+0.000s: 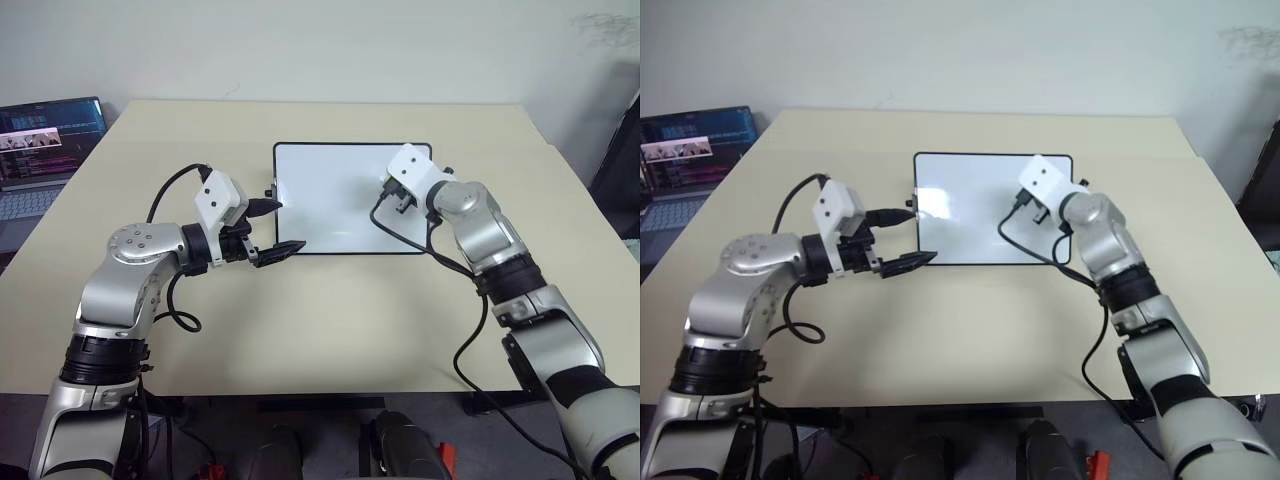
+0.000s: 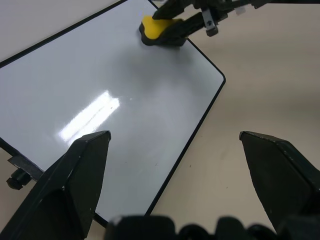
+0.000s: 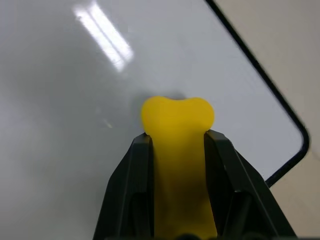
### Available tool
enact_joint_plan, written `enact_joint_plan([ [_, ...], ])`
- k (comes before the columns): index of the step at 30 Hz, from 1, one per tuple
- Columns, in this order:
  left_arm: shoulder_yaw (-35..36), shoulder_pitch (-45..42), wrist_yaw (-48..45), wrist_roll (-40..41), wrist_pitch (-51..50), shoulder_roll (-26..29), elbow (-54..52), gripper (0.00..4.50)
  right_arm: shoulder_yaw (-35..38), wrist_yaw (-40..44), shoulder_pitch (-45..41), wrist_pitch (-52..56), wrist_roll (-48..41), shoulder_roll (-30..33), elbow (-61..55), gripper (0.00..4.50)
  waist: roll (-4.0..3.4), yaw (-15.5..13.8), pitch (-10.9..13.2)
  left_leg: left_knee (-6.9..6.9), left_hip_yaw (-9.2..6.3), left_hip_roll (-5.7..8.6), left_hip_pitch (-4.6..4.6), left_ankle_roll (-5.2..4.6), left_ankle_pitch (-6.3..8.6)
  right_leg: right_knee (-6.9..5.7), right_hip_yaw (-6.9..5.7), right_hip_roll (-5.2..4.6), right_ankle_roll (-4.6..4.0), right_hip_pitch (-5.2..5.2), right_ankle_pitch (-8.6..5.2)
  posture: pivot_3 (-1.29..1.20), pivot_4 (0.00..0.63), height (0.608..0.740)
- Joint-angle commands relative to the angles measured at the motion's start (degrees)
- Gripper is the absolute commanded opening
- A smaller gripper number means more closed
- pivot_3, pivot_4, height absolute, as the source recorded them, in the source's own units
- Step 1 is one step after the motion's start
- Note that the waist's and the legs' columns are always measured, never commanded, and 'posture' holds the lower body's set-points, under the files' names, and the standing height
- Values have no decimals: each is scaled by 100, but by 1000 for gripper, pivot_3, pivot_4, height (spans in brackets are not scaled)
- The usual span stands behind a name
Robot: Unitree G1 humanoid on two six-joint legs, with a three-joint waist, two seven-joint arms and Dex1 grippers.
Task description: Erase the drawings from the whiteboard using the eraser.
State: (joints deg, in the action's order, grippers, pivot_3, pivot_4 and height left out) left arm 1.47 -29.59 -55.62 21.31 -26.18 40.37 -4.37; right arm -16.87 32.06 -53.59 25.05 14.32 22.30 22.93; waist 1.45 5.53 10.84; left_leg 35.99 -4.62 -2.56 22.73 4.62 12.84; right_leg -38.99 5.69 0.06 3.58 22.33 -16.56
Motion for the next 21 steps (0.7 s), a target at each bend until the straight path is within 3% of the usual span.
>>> enact_joint_plan([
  [1,125,-83,-51,110,-13,92,-242,4500,368,1198,392,460,-845,458,-1945,1012,-15,-35,10,-2,-2,0,15,1,0,1,-3,0,0,11,0,0,150,740],
  [5,-54,-216,-288,283,-132,30,-446,4500,1172,1700,596,1366,-1627,1130,-3147,1012,-30,-85,20,-5,-2,0,64,2,2,-3,-6,-1,-30,66,15,0,150,740],
  [11,-867,-713,-460,108,104,-789,-188,4500,2094,1001,802,2508,-1493,2055,-2411,1011,-27,-292,18,3,-8,17,104,3,3,10,-20,-20,-31,90,13,0,150,740],
  [18,-1610,-1161,-568,-200,612,-1801,391,4500,2639,785,1634,3679,-1895,2354,-2429,1011,-28,-301,18,3,-2,21,105,2,3,10,-11,-22,-29,92,11,0,150,740],
  [21,-2008,-1307,-253,-559,891,-2504,926,4500,2865,445,2060,3817,-1910,2219,-2021,1011,-32,-297,16,5,0,23,103,2,3,6,-8,-22,-28,91,11,0,150,740],
])
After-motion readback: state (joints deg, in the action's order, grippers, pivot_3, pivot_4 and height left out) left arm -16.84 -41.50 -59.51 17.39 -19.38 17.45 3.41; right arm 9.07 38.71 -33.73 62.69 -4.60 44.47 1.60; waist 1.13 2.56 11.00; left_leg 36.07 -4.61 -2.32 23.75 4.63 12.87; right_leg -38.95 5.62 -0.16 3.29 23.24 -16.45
